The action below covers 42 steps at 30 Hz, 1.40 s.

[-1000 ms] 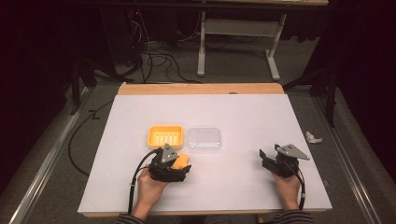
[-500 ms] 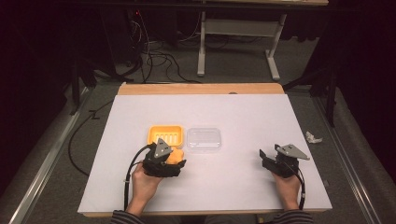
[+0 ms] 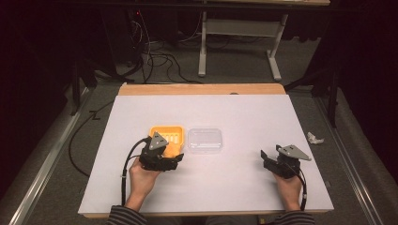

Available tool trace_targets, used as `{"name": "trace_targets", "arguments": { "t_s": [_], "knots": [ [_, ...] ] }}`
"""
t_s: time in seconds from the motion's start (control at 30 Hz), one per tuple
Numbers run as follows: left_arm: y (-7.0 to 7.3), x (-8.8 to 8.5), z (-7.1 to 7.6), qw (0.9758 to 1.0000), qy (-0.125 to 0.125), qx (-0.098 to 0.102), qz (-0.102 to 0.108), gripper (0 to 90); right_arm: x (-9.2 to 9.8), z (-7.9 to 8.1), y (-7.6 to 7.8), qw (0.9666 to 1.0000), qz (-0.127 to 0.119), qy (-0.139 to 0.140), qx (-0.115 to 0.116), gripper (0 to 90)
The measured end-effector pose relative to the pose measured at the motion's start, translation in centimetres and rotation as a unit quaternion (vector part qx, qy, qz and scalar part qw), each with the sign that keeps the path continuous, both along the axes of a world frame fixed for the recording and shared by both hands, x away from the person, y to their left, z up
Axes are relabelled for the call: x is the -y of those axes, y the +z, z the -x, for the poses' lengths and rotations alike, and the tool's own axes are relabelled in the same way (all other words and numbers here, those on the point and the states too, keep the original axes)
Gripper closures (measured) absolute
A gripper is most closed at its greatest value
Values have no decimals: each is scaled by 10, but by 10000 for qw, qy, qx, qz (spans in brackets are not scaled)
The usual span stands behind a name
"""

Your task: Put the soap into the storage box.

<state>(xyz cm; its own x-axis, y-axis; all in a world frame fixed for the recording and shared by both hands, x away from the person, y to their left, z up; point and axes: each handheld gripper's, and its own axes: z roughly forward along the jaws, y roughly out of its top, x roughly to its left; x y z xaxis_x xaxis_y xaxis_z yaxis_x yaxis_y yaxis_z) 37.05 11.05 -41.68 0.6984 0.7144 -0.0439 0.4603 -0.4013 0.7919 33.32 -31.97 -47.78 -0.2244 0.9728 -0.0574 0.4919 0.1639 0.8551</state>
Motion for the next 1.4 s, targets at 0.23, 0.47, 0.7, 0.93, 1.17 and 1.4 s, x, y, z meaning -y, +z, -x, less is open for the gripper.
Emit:
{"name": "trace_targets", "arguments": {
  "t_s": [0.23, 0.47, 0.7, 0.93, 1.17, 1.4],
  "knots": [
    [3, -6, -7, 9999, 134, 3, 8, 272, 0, 0, 0, 10000, 27, 3, 12, 335],
    [1, -12, -17, 9991, 416, -117, 28, 272, 0, 0, 0, 10000, 38, 4, 7, 336],
    [-2, -18, -25, 9981, 574, -210, 110, 272, 0, 0, 0, 10000, 29, 2, 6, 336],
    [-4, -20, -32, 9976, 638, -256, 56, 272, 0, 0, 0, 10000, 40, 3, 7, 336],
    [-4, -18, -35, 9972, 703, -186, -149, 272, -1, 0, 0, 10000, 59, -21, 0, 337],
    [-1, -15, -44, 9971, 706, -199, -189, 272, -1, 0, 0, 10000, 67, -22, 0, 337]
  ]
}}
